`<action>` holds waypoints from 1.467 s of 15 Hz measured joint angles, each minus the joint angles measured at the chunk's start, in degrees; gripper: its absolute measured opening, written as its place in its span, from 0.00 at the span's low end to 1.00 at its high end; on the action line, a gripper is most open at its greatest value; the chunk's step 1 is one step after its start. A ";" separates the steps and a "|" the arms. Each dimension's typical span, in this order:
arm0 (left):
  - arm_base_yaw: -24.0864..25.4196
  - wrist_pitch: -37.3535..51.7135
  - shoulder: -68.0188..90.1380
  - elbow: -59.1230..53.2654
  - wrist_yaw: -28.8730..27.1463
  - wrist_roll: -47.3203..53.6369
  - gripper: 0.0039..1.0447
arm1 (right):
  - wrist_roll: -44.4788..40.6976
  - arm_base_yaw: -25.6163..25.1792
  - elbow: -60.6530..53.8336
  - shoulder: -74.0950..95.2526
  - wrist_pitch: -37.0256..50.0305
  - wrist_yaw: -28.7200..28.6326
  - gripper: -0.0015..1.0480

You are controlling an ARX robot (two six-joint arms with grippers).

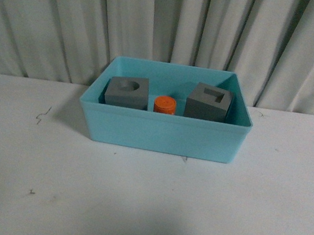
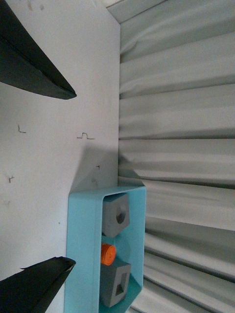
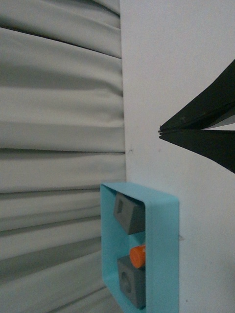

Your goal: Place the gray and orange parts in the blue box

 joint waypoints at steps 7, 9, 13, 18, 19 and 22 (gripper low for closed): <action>0.00 0.02 0.00 0.00 0.00 0.00 0.94 | 0.00 0.00 -0.22 0.00 -0.92 -0.02 0.02; 0.00 0.04 0.00 0.00 0.00 0.00 0.94 | -0.09 0.00 -0.22 0.00 -0.90 -0.02 0.51; 0.00 0.04 0.00 0.00 0.00 0.00 0.94 | -0.09 0.00 -0.22 0.00 -0.90 -0.02 0.75; 0.00 0.02 0.00 0.00 0.00 0.00 0.94 | -0.07 0.00 -0.22 0.00 -0.90 -0.02 0.94; 0.00 0.02 0.00 0.00 0.00 0.02 0.94 | -0.07 0.00 -0.22 0.00 -0.90 -0.02 0.94; 0.00 0.04 0.00 0.00 0.00 0.00 0.94 | -0.07 0.00 -0.22 0.00 -0.90 -0.02 0.94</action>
